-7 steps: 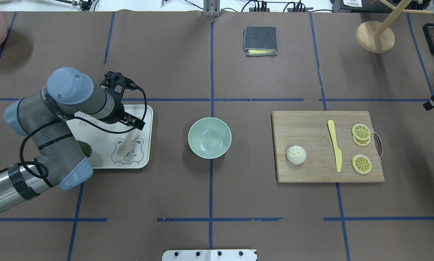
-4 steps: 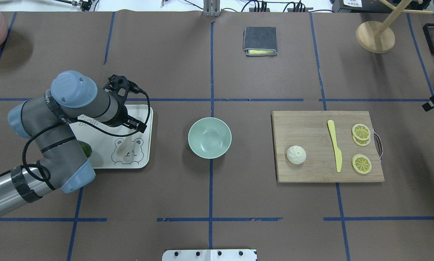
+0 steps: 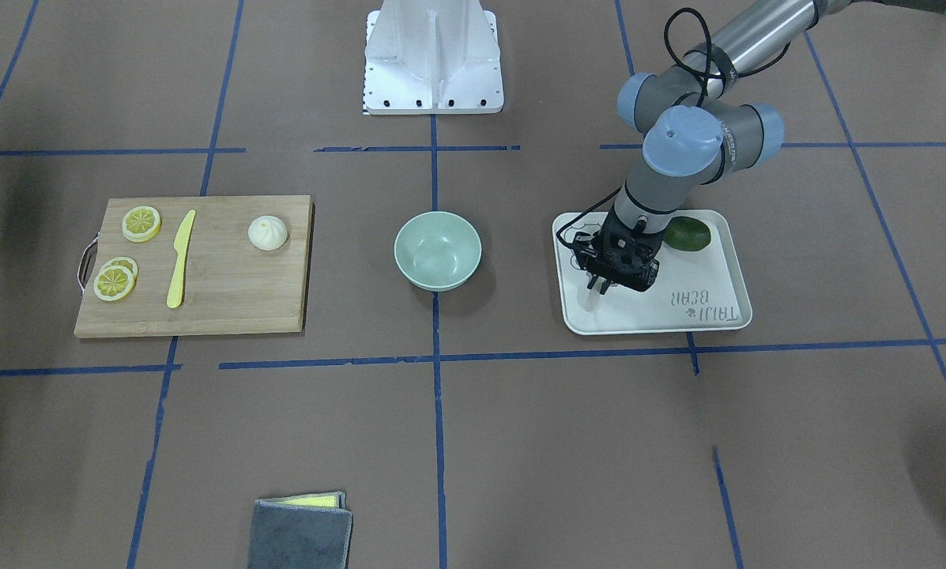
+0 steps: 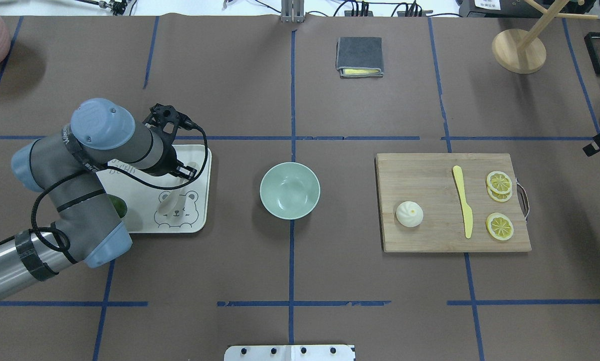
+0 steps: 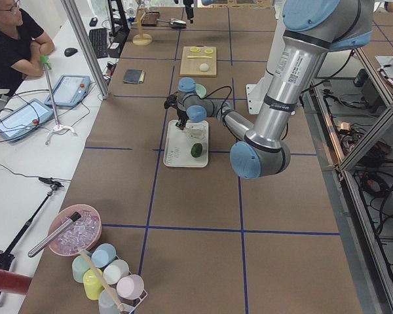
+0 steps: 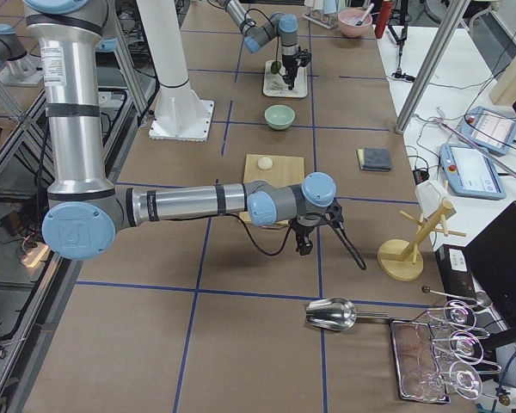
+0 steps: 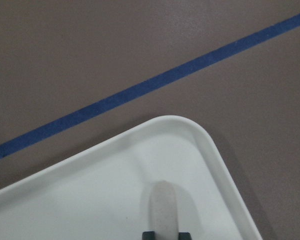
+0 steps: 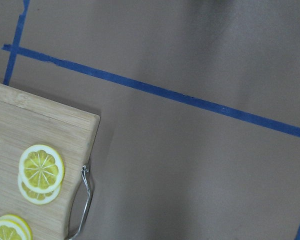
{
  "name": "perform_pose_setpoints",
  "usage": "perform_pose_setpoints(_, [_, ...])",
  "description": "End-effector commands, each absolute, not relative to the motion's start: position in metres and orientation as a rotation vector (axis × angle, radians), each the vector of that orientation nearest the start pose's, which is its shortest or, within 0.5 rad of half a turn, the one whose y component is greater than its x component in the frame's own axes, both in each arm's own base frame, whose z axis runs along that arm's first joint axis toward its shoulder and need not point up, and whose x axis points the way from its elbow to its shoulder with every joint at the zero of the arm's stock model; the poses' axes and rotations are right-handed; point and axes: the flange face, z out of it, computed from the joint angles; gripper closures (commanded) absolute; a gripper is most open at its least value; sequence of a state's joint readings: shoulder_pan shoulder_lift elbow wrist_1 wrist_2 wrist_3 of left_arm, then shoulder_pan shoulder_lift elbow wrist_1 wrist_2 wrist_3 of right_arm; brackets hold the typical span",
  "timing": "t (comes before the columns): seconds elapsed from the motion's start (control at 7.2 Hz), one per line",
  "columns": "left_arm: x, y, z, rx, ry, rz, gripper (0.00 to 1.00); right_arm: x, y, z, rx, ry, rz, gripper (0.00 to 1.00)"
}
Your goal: Put spoon and bun in bowl
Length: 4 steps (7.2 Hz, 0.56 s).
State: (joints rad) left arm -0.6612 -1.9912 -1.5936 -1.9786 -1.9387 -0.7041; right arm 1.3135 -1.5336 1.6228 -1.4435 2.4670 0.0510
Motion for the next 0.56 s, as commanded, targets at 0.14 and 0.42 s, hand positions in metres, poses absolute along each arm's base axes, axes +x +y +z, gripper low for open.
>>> perform_pose_setpoints(0.14, [0.452, -0.476, 0.337, 0.359, 0.873, 0.352, 1.0, -0.079, -0.518, 0.584, 0.075, -0.919, -0.293, 0.0])
perform_pose_setpoints(0.42, [0.437, -0.466, 0.287, 0.408, 0.931, 0.35, 1.0, -0.08, -0.519, 0.57, 0.103, -0.939, -0.284, 0.0])
